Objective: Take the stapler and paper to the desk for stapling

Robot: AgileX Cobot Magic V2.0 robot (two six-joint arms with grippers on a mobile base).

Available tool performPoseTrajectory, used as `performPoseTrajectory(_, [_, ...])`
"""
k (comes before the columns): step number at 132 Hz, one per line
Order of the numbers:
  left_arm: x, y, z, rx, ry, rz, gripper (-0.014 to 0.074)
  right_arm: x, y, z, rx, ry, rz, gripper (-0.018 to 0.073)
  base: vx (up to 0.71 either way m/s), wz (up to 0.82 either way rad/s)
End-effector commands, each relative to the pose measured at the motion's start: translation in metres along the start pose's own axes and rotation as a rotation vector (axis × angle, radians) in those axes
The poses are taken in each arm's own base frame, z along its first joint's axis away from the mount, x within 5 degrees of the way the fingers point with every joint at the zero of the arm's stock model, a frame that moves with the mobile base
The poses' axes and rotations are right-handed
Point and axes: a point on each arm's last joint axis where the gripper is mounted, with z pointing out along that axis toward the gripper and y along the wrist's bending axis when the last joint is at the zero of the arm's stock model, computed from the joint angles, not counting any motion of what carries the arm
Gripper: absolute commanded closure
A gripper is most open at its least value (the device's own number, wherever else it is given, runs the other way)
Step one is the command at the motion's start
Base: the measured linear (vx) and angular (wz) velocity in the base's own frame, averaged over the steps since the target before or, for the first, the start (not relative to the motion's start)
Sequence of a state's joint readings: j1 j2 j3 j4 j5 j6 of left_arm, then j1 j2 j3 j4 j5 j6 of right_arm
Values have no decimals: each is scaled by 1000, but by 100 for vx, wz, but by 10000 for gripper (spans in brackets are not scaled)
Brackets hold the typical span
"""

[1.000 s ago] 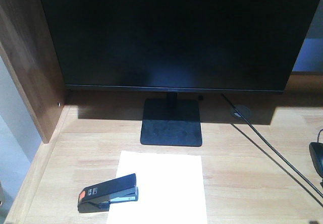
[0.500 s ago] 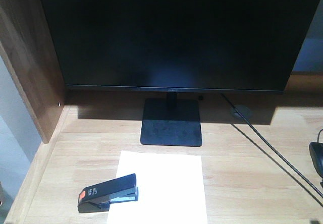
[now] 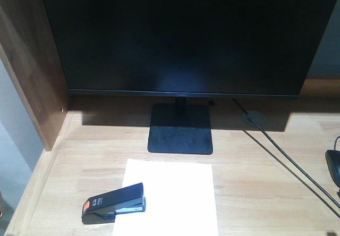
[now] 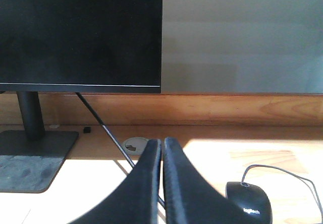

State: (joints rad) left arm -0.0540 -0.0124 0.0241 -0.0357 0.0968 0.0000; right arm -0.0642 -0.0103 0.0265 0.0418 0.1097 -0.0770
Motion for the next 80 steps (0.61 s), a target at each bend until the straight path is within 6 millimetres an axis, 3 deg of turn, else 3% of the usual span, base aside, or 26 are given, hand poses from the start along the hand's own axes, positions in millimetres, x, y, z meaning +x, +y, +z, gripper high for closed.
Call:
performPoseTrajectory(1, [-5, 0, -1, 0, -86, -16, 603, -5, -1, -1, 12, -75, -11, 566, 0, 0])
performPoseTrajectory(80, [-5, 0, -1, 0, -86, -16, 603, -5, -1, -1, 12, -75, -11, 566, 0, 0])
